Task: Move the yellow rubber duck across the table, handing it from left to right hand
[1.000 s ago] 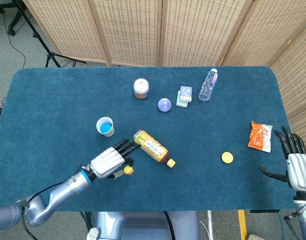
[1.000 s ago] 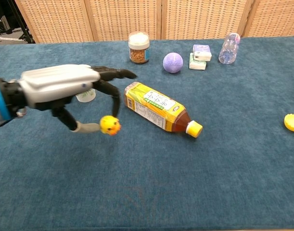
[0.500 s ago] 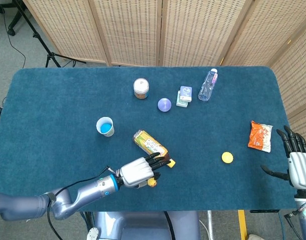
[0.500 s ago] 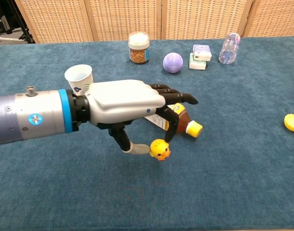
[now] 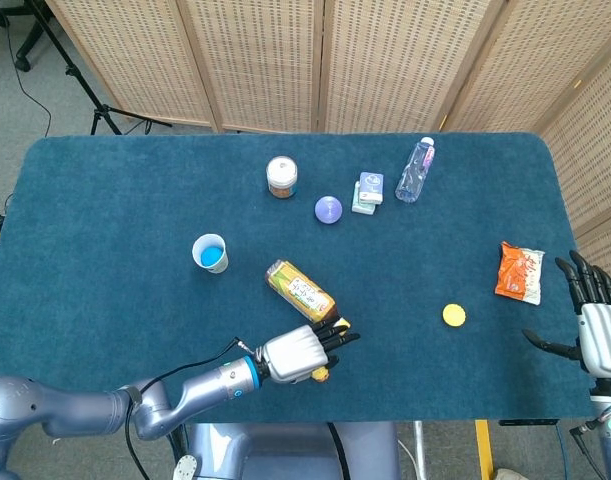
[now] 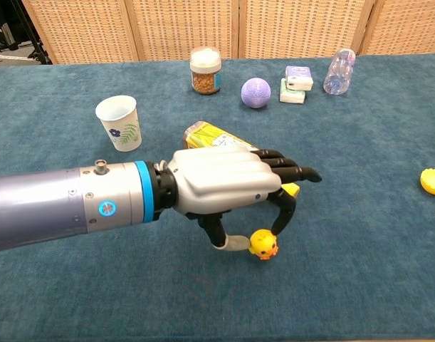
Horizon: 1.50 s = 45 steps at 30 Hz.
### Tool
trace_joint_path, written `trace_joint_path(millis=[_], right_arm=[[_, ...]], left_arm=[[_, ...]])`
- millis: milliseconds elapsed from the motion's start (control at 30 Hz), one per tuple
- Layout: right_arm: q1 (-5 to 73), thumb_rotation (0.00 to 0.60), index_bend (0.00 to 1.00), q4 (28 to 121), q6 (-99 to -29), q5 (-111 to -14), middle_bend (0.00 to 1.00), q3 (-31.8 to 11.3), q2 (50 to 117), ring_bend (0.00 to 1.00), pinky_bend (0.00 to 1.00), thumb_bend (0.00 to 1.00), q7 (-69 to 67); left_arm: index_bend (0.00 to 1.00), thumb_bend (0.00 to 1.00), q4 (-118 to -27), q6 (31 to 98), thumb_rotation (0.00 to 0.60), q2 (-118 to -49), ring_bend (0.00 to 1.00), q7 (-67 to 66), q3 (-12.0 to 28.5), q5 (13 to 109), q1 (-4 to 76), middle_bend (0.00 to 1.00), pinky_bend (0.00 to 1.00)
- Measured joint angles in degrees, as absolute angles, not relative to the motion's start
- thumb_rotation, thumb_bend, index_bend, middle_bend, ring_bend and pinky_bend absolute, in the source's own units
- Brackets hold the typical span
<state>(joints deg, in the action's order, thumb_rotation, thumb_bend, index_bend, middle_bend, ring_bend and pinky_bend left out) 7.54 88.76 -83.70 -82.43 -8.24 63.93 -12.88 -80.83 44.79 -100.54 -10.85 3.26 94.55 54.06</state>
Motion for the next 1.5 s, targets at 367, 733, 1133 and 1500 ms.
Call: trace_joint_path(millis=[367,733,1133,1500], right_arm=[[7.5,0.6,0.04,88.8,-83.7,-82.4,0.0,-8.3,63.8,0.0,0.0,0.0,-13.3],[7.4,0.6,0.04,88.9,-83.8,-82.5,0.0,-8.3,63.7,0.0,0.0,0.0,-13.4],[7.3,0.6,0.04,88.9,-83.9,-82.6,0.0,-8.3,63.6,0.0,0.0,0.0,-13.5],[7.1,0.6,0.04,89.4,-84.5,-83.6,0.0,-7.9,63.6,0.0,0.0,0.0,-13.0]], left_arm=[[0.58,0.32,-79.4,44.8,0.6,-102.2,0.0,-13.0,3.0,91.7,54.2,0.0,0.0],[0.29,0.21,-79.5,45.5,0.6,-102.6,0.0,-14.6,2.7,90.2,54.0,0.0,0.0],[0.2,0.19,-84.5,49.2,0.6,-98.9,0.0,-12.8,2.8,91.4,53.5,0.0,0.0],[0.11,0.19,-90.5,59.2,0.6,-86.8,0.0,-9.4,1.8,94.8,49.3,0.0,0.0]])
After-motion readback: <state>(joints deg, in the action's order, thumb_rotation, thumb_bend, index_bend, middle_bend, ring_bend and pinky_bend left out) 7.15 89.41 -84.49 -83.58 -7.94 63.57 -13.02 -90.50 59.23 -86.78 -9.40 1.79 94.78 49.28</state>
